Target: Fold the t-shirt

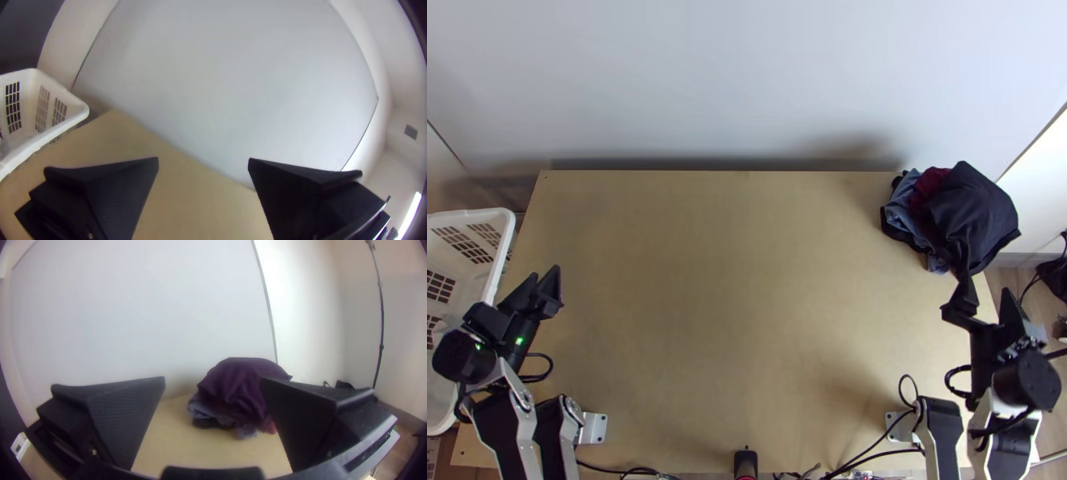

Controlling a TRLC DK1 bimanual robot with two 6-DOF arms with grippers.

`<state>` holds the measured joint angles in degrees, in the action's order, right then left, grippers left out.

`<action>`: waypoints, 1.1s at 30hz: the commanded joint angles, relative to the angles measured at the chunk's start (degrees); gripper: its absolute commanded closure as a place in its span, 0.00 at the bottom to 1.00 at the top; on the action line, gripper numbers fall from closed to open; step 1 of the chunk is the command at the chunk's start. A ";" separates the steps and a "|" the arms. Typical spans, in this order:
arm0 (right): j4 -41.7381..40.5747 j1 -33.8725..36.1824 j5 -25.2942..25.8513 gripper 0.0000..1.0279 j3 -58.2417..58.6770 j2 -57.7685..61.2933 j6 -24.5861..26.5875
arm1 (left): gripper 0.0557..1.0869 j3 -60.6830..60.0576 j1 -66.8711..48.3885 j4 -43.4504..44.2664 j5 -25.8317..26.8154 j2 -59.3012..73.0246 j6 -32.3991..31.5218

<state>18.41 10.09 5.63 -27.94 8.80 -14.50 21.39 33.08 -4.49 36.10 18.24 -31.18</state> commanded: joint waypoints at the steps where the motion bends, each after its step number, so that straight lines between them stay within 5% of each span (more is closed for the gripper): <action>1: -3.03 0.64 1.14 0.04 6.67 -9.06 1.85 | 0.05 -4.86 -0.03 2.12 -3.49 -10.86 -8.99; 9: -4.35 0.99 1.49 0.04 8.34 -9.15 7.38 | 0.05 -9.52 -0.47 1.77 -5.07 -18.33 -3.71; 13: -9.01 -0.51 1.40 0.04 14.67 -9.24 14.06 | 0.05 -12.95 -0.65 4.14 -10.52 -18.33 -1.43; 18: -9.01 -9.03 1.49 0.04 19.59 -9.15 23.38 | 0.05 -16.82 -1.00 2.21 -10.70 -18.42 3.67; 26: -7.52 -7.98 1.40 0.04 22.23 -9.06 19.16 | 0.05 -16.99 -12.25 -1.92 -11.66 -18.33 2.88; 33: -5.67 -15.18 1.67 0.04 22.41 -9.06 5.19 | 0.05 -17.08 -36.07 -7.73 -31.44 -18.33 2.97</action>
<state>11.18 1.06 7.05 -6.70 -0.25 -0.62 4.78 14.09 -7.16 16.91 -0.01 -28.01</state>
